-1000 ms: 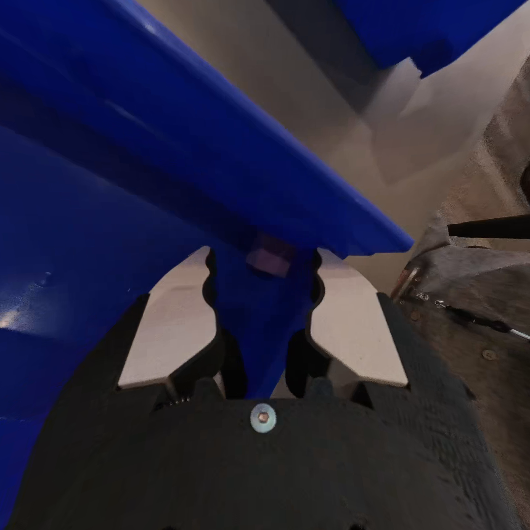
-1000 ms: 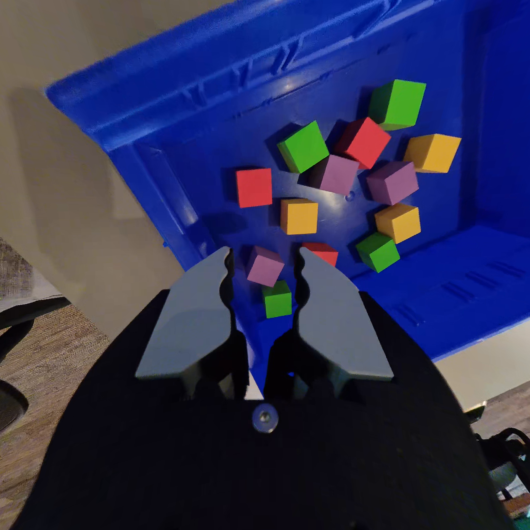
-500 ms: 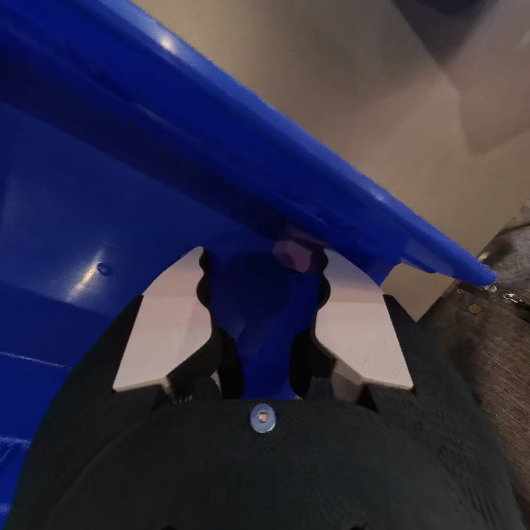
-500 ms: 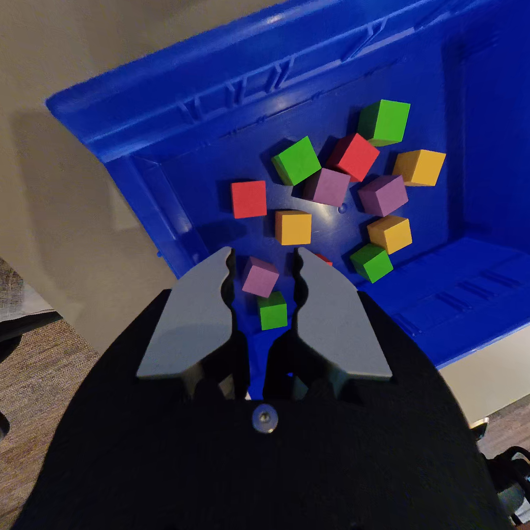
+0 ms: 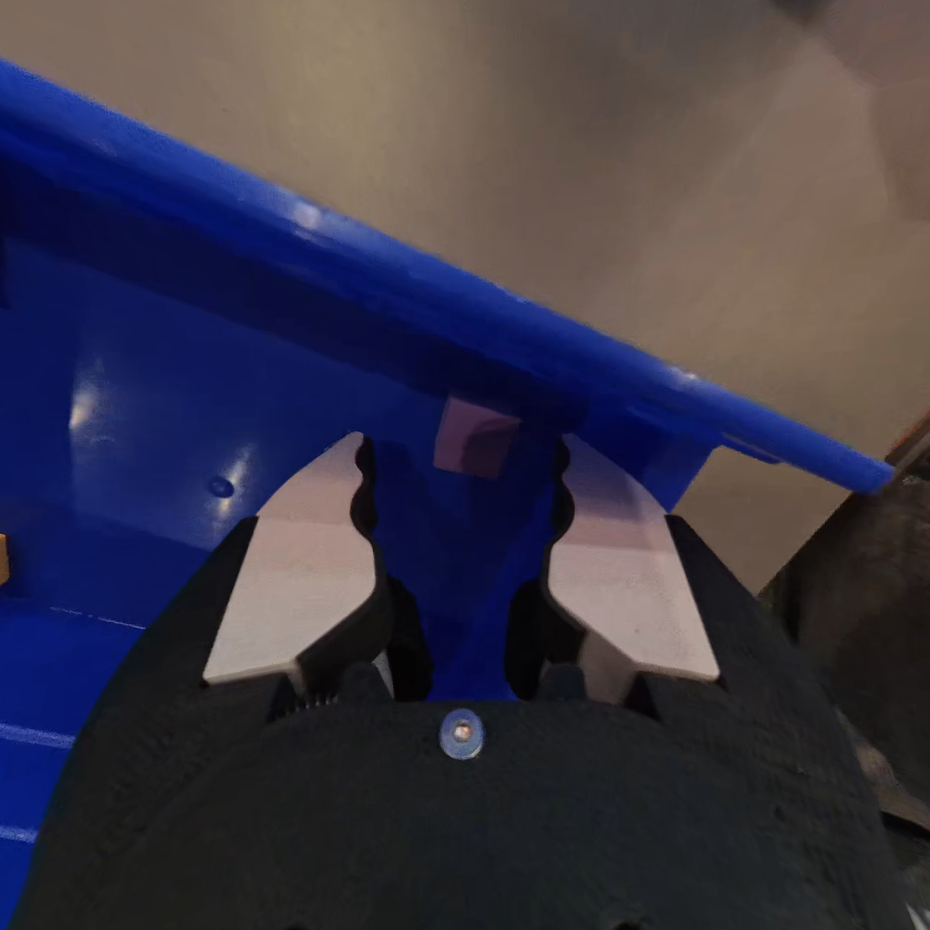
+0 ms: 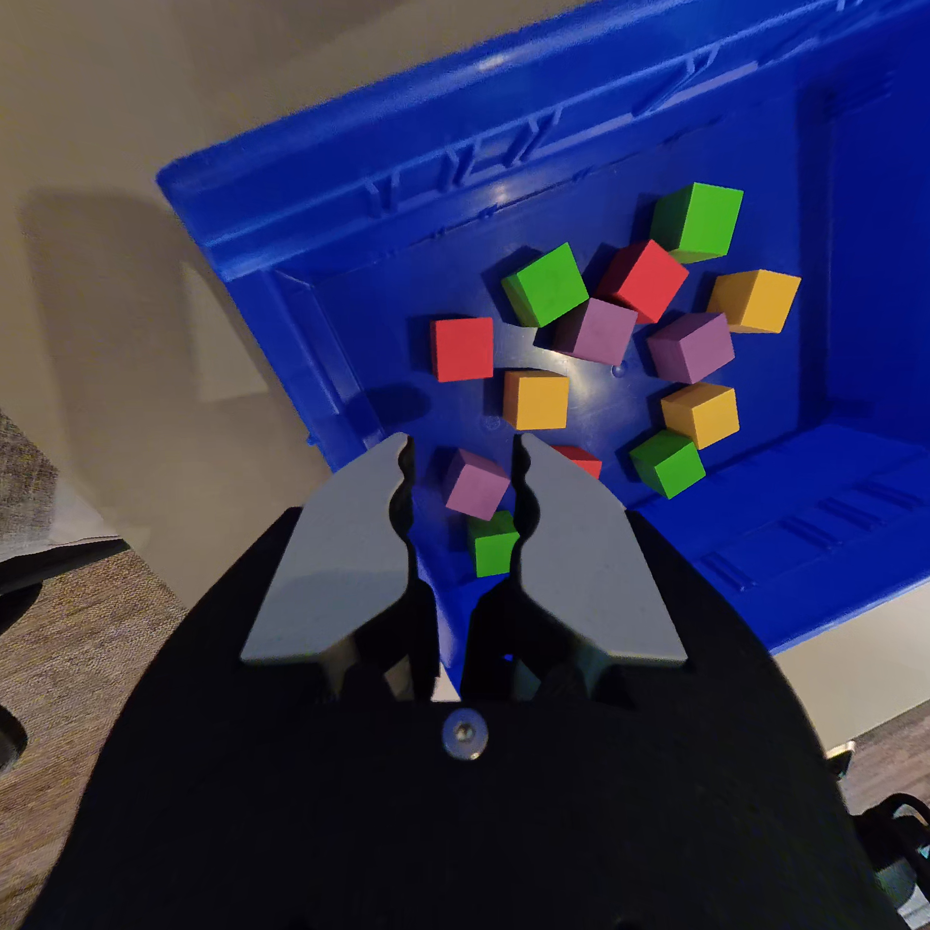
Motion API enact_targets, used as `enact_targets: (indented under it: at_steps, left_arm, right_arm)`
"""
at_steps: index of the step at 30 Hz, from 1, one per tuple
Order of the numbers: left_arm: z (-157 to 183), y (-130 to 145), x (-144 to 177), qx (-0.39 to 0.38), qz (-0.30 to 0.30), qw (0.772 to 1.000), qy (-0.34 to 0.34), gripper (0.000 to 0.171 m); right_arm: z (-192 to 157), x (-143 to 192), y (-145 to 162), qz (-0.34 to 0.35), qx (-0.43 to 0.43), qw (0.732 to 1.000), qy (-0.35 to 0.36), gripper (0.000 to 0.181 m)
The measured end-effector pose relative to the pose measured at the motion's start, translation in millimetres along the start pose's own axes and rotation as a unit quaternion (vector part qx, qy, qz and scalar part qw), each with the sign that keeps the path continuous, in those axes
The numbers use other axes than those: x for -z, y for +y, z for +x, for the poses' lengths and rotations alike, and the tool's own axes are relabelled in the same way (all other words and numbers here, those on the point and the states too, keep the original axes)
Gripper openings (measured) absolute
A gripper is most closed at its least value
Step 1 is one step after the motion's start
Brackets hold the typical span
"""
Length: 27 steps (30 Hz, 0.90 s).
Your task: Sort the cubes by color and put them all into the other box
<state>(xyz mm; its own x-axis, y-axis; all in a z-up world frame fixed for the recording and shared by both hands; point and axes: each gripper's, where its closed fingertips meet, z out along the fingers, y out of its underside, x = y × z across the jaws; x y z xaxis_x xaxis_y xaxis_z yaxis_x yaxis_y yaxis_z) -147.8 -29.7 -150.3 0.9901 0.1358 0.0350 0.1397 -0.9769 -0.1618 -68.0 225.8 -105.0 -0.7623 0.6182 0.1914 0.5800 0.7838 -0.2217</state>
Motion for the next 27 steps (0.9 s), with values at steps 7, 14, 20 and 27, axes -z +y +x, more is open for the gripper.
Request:
enact_targets:
  at_steps: [7, 14, 20, 27]
  left_arm:
    - [-5, 5, 1, -0.005, -0.022, 0.998, 0.052, 0.033]
    - [10, -31, 88, 0.124, 0.246, 0.925, 0.263, 0.031]
    - [91, -57, 177, 0.079, 0.391, 0.771, 0.497, 0.03]
    - [132, -70, 194, 0.062, 0.391, 0.711, 0.581, 0.031]
  right_arm:
    - [-3, 3, -2, 0.007, 0.004, 1.0, 0.004, 0.036]
    - [-8, 33, -47, 0.182, 0.066, 0.977, 0.091, 0.04]
    - [-51, 117, -116, 0.422, 0.135, 0.878, 0.181, 0.039]
    - [-109, 152, -176, 0.482, 0.211, 0.825, 0.205, 0.036]
